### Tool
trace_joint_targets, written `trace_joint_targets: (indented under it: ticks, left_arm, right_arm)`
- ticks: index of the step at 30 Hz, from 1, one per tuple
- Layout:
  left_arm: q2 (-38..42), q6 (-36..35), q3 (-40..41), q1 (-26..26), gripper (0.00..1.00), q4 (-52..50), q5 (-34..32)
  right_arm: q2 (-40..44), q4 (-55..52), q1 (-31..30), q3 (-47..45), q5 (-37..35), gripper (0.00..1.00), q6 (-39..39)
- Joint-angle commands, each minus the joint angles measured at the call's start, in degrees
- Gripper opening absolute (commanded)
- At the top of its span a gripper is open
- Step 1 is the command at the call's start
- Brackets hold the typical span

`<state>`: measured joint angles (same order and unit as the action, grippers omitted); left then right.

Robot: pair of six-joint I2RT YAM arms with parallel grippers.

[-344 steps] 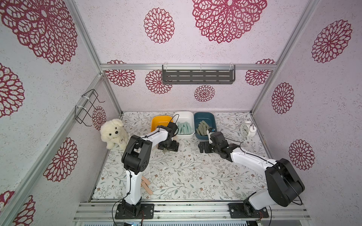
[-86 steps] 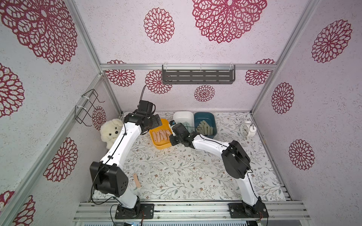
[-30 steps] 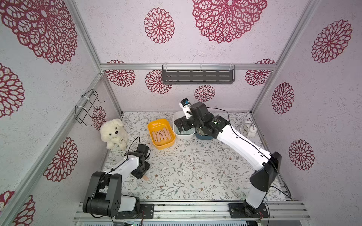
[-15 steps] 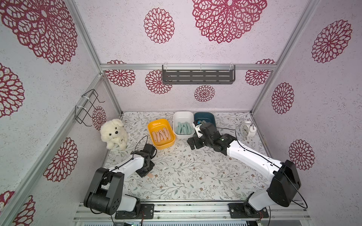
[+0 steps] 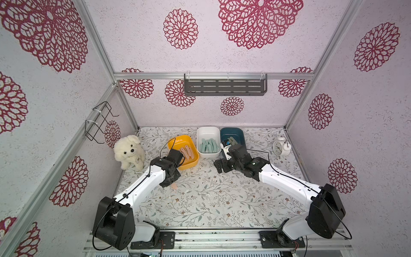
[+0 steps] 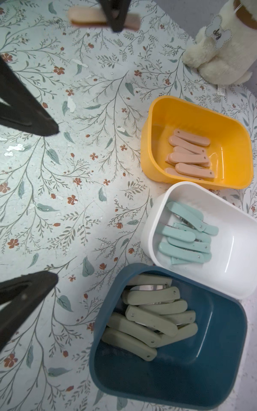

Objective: Place the fruit knives into the storage box by color
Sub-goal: Pick up the fruit knife from the center of the board, then place the fruit knife in the storage box.

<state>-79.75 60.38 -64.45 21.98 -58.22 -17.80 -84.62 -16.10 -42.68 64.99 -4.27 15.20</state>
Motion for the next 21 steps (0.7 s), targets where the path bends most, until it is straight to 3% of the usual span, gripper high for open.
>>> trace_joint_targets:
  ticks: [1, 7, 13, 15, 19, 21]
  left_arm:
    - [-4.56, -7.64, -8.13, -0.17, 0.14, -3.58, -4.24]
    - [-22.88, -17.99, -26.44, -3.48, 0.15, -2.85, -2.79]
    - [-40.59, -22.96, -41.06, -7.19, 0.18, -2.43, 2.52]
    - [-44.09, -24.34, -45.27, -7.30, 0.30, -2.83, 3.03]
    - [-44.77, -25.83, -46.87, -7.21, 0.85, -1.17, 2.91]
    - [-42.85, -26.69, -44.96, -7.21, 0.99, 1.50, 2.88]
  right_arm:
    - [0.92, 3.05, 0.05, 0.57, -0.55, 1.00, 1.17]
    - [-1.28, 3.45, 0.47, 1.95, -0.43, 0.99, 0.27]
    - [-2.48, 3.05, 1.89, 2.63, -0.94, 0.99, -0.46]
    - [-2.48, 3.96, 2.20, 2.04, -1.23, 0.99, -1.24]
    - [0.08, 10.29, 2.27, -2.18, -3.84, 0.99, -2.64]
    - [2.39, 14.20, 2.50, -5.28, -5.05, 0.99, -3.09]
